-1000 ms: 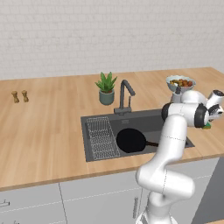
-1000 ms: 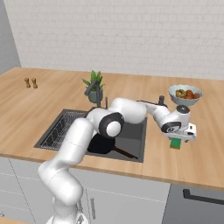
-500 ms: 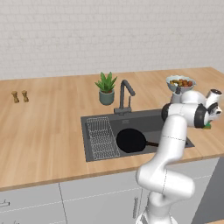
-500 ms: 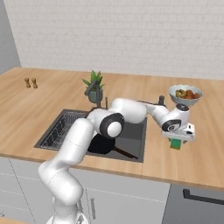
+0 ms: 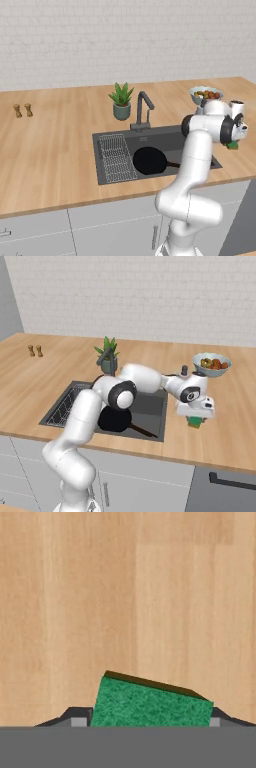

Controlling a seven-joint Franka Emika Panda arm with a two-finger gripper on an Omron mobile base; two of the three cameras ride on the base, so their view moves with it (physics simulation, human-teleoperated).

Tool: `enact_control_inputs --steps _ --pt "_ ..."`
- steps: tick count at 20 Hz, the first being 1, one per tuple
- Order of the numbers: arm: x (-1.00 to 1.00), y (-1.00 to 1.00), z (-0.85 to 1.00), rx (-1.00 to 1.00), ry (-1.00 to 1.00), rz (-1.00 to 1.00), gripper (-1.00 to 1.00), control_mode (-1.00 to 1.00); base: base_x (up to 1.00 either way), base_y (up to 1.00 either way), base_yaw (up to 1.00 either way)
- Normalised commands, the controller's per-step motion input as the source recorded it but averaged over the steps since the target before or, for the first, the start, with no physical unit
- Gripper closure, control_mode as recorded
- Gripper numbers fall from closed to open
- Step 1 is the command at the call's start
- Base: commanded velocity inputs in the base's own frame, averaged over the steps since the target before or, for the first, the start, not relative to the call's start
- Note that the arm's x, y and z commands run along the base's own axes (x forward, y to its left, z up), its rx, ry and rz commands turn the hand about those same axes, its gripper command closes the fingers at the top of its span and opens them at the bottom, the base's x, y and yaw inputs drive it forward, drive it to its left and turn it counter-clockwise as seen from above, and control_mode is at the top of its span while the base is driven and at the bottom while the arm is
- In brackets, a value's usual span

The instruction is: Pick the pan and sponge and place them into the sink. Then turn on the water.

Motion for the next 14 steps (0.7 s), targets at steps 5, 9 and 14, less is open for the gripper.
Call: enact_control_inputs --steps 5,9,14 --pt "-1.00 0.76 -0.36 0.02 0.01 0.31 1.00 -1.00 0.00 0.00 0.00" --pt "-0.95 0.56 0.00 0.20 -0.04 0.42 1.00 -1.00 0.00 0.00 0.00" --pt "-0.55 0.33 0.05 0.24 -0.24 0.47 1.00 -1.00 0.00 0.00 0.00"
